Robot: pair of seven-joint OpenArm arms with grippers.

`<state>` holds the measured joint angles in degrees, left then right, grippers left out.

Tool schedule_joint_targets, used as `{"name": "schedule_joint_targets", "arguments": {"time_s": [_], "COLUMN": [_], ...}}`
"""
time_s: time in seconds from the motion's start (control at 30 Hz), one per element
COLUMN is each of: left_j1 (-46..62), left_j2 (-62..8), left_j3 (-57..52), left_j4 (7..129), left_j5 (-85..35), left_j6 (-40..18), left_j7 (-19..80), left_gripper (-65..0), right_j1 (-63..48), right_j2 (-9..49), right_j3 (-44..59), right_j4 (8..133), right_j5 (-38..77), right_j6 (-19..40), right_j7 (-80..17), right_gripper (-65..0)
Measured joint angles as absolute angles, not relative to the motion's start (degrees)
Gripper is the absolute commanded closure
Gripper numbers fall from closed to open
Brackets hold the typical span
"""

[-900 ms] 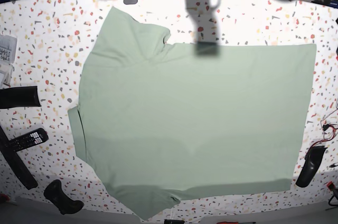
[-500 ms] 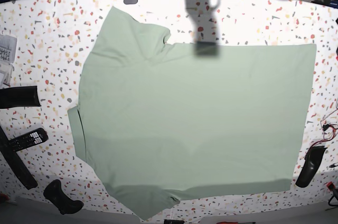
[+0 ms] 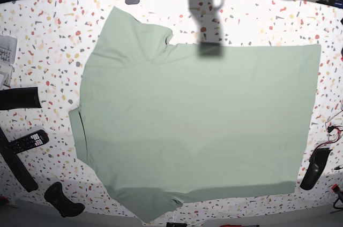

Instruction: Fold the T-shirt properly

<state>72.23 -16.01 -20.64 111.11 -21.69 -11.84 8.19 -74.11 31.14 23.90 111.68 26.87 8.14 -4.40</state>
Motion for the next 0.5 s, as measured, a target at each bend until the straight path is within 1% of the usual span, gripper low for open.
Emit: {"name": "schedule_joint_targets", "arguments": {"time_s": [0.17, 0.3, 0.37, 0.5], "left_j1": [68.2, 62.9, 58.8, 50.4], "left_j2": [-16.0, -16.0, -16.0, -15.9], "left_j3": [-20.6, -20.7, -20.7, -20.7], "left_j4": [114.3, 115.4, 115.7, 115.8], "left_j5": [-21.9, -21.9, -21.9, -21.7], "left_j6": [-12.0, -12.5, -14.8, -23.8], "left_j7": [8.1, 8.2, 9.0, 9.9], "left_gripper": [-44.6, -44.6, -44.6, -44.6], "right_j1": [-73.1, -67.4, -63.4, -55.8], "right_j2": [31.1, 31.1, 31.1, 30.9], "right_j3": [27.0, 27.1, 27.1, 27.1], "right_j4": [115.5, 118.0, 119.5, 123.5], "right_j5": [26.9, 26.8, 26.8, 26.8], "right_j6": [8.1, 9.5, 11.3, 17.5], "right_j7": [-4.5, -5.7, -9.6, -18.8], "right_gripper": [-22.5, -22.5, -22.5, -22.5]}}
